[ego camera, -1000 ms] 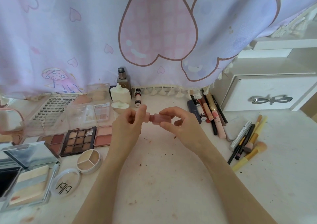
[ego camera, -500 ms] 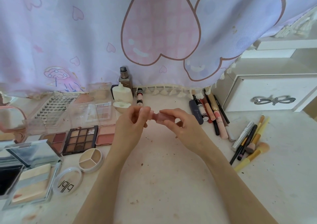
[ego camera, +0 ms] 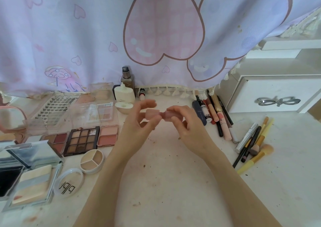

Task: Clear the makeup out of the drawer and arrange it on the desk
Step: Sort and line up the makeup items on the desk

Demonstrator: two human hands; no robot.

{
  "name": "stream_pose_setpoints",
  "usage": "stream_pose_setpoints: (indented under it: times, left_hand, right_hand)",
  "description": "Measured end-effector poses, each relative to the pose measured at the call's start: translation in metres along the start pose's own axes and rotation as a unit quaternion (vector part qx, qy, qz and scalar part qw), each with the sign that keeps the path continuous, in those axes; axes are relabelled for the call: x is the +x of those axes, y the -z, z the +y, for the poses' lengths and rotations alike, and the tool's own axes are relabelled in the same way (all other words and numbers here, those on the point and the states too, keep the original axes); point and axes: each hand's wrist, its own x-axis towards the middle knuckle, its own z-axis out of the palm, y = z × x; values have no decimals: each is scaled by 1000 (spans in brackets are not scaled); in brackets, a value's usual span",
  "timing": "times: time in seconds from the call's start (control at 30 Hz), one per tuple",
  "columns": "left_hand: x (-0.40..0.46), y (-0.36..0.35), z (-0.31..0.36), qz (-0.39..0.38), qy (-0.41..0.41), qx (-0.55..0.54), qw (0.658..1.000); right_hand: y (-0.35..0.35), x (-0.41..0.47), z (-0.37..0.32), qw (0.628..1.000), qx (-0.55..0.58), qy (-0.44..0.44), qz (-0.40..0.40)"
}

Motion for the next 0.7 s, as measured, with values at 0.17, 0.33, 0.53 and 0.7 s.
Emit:
stream_pose_setpoints:
  times: [0.17, 0.33, 0.53, 0.7]
  left_hand:
    - [0, -3, -5, 22, -34, 50, 998]
    - [3, -3, -8, 104, 54, 68, 991]
    - [2, -6, -8, 146, 160, 6, 976]
    - [3, -3, -4, 143, 135, 43, 979]
  right_hand:
    - [1, 2, 0, 998, 53, -18, 3]
    - [-3, -1, -3, 1000, 15, 6, -25]
    - [-6, 0, -1, 992, -92, 78, -35]
    - [-5, 1, 1, 997, -74, 22, 25]
